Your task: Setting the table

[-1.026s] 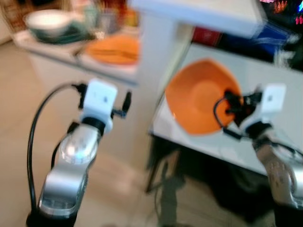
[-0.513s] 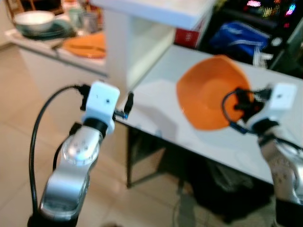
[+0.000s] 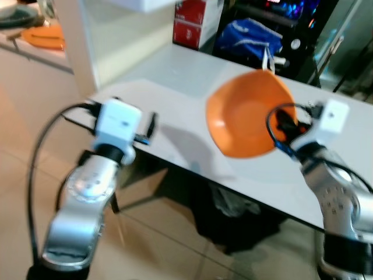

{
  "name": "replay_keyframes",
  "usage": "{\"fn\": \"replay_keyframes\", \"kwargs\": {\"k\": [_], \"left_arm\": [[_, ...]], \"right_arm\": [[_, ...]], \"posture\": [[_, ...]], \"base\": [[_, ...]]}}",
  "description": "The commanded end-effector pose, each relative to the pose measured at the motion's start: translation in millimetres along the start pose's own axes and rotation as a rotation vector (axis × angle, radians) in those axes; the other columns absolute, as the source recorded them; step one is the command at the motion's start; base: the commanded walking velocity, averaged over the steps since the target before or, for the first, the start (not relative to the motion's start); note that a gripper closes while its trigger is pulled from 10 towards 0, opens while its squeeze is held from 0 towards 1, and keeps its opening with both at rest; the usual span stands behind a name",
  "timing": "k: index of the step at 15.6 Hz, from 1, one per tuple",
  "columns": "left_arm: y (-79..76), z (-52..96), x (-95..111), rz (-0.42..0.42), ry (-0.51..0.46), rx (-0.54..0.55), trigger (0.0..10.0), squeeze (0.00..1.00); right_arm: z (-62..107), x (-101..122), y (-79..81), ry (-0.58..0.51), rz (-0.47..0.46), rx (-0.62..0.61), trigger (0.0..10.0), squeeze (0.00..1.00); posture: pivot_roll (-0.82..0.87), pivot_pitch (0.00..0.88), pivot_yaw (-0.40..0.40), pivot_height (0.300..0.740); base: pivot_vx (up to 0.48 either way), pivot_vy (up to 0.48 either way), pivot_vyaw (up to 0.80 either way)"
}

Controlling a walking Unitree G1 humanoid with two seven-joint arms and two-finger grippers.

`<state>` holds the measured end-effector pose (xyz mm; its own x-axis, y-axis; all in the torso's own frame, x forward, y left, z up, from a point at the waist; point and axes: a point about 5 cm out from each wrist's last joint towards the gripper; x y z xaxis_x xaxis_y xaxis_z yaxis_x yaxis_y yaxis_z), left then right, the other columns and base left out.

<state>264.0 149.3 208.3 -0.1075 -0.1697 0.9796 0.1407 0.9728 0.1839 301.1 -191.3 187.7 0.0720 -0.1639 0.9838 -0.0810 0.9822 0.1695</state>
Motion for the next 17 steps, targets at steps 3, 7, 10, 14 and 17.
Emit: {"fn": "replay_keyframes", "kwargs": {"k": [3,7,10,14,17], "left_arm": [[-9.2,-2.6,1,0.006,-0.005,-0.038,10.0,0.0],[-8.2,-3.5,0,0.005,0.001,-0.03,10.0,0.0],[-7.8,-6.8,1,0.041,0.005,-0.021,10.0,0.0],[-4.8,-7.2,1,0.056,0.011,-0.046,10.0,0.0],[-5.9,-6.3,1,0.058,0.017,-0.06,10.0,0.0]], "right_arm": [[-5.3,-2,-15.9,0.054,-0.162,-0.107,10.0,0.0],[-9.6,-7,-19.0,0.091,-0.186,-0.14,10.0,0.0],[-9.9,-11,-4.6,0.096,-0.116,-0.067,10.0,0.0],[-14.3,-14,10.7,0.114,-0.141,0.017,10.0,0.0],[-19.1,-14,17.4,0.116,-0.145,0.036,10.0,0.0]], "posture": [[-0.03,0.003,-0.073,0.74],[-0.03,0.011,-0.071,0.74],[-0.03,0.014,-0.063,0.74],[-0.03,0.014,-0.056,0.74],[-0.02,0.018,-0.051,0.74]], "base": [[0.0,-0.48,0.0],[0.0,-0.48,0.0],[0.0,-0.32,0.0],[0.251,0.0,-0.43],[0.368,0.0,-0.55]]}}
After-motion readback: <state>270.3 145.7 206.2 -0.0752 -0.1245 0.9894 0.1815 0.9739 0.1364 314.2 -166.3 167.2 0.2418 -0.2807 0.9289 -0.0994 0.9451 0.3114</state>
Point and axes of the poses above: a point about 5 cm out from each wrist's last joint towards the gripper, its own z axis pointing back from the gripper into the wrist, its own x axis along the axis of the wrist's last joint, y = z × x, and after that the axes turned 9 degrees about z, right-handed
